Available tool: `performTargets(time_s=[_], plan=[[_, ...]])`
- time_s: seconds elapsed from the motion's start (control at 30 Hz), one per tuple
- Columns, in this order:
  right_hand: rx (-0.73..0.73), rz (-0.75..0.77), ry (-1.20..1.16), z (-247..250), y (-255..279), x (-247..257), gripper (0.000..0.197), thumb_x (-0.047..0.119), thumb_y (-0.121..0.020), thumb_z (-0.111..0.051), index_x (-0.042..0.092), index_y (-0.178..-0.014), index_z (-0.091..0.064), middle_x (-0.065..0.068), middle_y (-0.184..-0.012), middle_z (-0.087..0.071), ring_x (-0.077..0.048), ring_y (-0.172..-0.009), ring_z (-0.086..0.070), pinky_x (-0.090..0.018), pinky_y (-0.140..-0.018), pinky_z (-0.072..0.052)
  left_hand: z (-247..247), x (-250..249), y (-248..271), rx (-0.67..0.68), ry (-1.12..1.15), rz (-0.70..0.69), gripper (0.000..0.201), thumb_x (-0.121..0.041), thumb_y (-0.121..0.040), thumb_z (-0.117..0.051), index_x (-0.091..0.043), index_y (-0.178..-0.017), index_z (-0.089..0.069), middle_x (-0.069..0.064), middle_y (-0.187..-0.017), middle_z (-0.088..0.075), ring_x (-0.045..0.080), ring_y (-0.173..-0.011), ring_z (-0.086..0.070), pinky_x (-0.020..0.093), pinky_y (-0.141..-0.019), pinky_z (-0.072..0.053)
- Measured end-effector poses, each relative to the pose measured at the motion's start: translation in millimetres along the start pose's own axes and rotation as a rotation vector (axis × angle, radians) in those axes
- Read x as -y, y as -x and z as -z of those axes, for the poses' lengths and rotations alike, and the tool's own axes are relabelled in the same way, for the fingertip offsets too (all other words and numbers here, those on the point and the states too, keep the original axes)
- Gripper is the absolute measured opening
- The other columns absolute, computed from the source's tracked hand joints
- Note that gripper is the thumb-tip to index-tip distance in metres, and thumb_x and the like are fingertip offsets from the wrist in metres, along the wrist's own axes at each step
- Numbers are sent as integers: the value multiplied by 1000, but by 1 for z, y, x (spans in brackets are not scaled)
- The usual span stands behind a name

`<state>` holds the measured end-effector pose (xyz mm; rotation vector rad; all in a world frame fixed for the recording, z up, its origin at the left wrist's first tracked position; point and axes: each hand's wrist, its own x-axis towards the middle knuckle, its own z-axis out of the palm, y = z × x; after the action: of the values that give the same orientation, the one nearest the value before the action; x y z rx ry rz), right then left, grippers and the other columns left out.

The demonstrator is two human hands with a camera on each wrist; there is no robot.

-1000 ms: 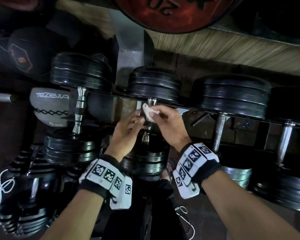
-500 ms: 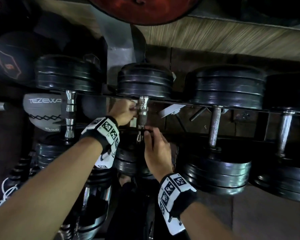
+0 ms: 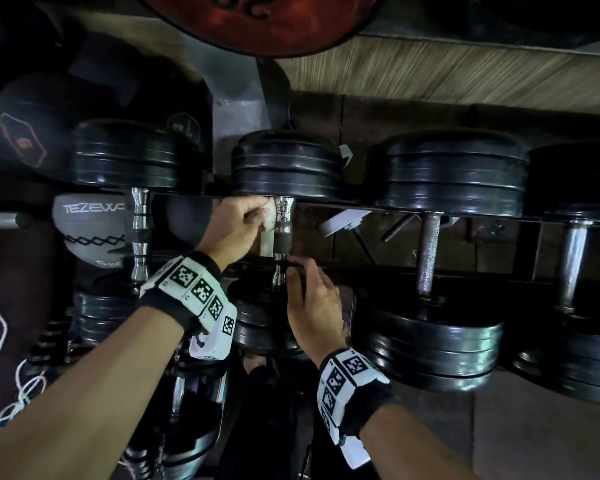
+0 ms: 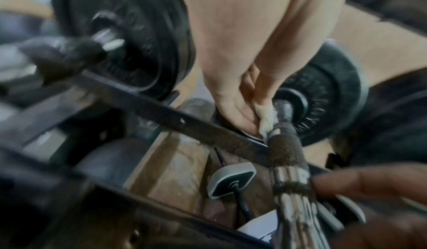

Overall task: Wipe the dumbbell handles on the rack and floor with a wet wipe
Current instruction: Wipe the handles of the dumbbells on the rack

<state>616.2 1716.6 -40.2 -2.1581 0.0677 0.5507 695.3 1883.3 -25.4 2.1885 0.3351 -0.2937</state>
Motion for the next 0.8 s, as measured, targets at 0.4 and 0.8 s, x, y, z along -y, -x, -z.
performTargets(time_s=[0.4, 0.8], plan=[[224, -51, -452, 51, -26, 24, 45, 35, -103, -53, 38, -147, -45, 14, -119, -67, 5, -111, -61, -17, -98, -47, 4, -20, 52, 110, 229, 27, 23, -23, -88, -74, -11, -104, -63, -15, -94, -70, -12, -90, -66, 5, -80, -47], [27, -292, -414, 43, -72, 8, 11, 8, -94, -68, -1, -96, -73, -8, -81, -71, -12, -69, -64, -27, -68, -54, 54, 73, 103, -430, -441, 98, 16, -22, -94, -54, -18, -103, -67, 8, -94, -73, 34, -90, -66, 48, -87, -48]])
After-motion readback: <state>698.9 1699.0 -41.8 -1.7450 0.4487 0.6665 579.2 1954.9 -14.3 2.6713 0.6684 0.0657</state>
